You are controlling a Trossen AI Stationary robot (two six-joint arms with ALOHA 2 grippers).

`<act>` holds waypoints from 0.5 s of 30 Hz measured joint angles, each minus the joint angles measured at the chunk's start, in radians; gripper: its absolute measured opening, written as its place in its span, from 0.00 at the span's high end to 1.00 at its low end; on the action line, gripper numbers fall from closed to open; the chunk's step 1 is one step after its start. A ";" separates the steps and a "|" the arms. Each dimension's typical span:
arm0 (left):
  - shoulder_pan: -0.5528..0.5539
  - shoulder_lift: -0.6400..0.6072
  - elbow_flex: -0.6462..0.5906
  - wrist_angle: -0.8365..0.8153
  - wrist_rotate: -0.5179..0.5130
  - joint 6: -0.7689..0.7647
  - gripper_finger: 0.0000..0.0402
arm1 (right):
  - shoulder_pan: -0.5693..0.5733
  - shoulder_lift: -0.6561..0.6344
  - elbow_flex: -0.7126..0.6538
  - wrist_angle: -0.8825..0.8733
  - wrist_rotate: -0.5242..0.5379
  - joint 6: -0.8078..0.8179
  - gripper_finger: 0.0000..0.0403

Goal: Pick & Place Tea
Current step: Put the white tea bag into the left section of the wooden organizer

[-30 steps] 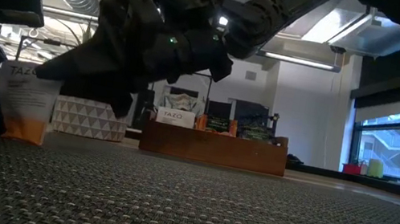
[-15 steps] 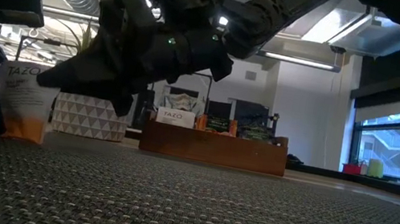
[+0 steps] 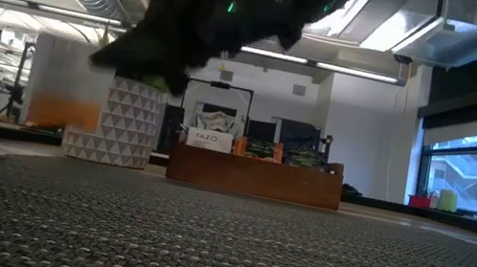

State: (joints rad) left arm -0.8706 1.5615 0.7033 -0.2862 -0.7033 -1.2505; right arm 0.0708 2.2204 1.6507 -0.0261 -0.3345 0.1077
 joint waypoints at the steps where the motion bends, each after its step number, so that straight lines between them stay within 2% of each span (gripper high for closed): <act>1: -0.007 -0.015 0.000 0.008 -0.020 0.008 0.97 | -0.001 -0.020 0.000 -0.015 -0.001 -0.011 0.99; 5: -0.027 -0.055 0.000 0.066 -0.086 0.050 0.97 | -0.008 -0.120 -0.015 -0.136 0.011 -0.062 0.99; 8: -0.034 -0.068 0.000 0.125 -0.093 0.068 0.98 | -0.012 -0.210 -0.088 -0.189 0.077 -0.086 0.99; 15: -0.058 -0.065 0.000 0.185 -0.094 0.069 0.97 | -0.013 -0.485 -0.374 -0.066 0.282 -0.110 0.99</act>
State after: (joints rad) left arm -0.9283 1.4967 0.7036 -0.1008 -0.7971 -1.1814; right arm 0.0574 1.7358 1.2771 -0.0922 -0.0525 -0.0026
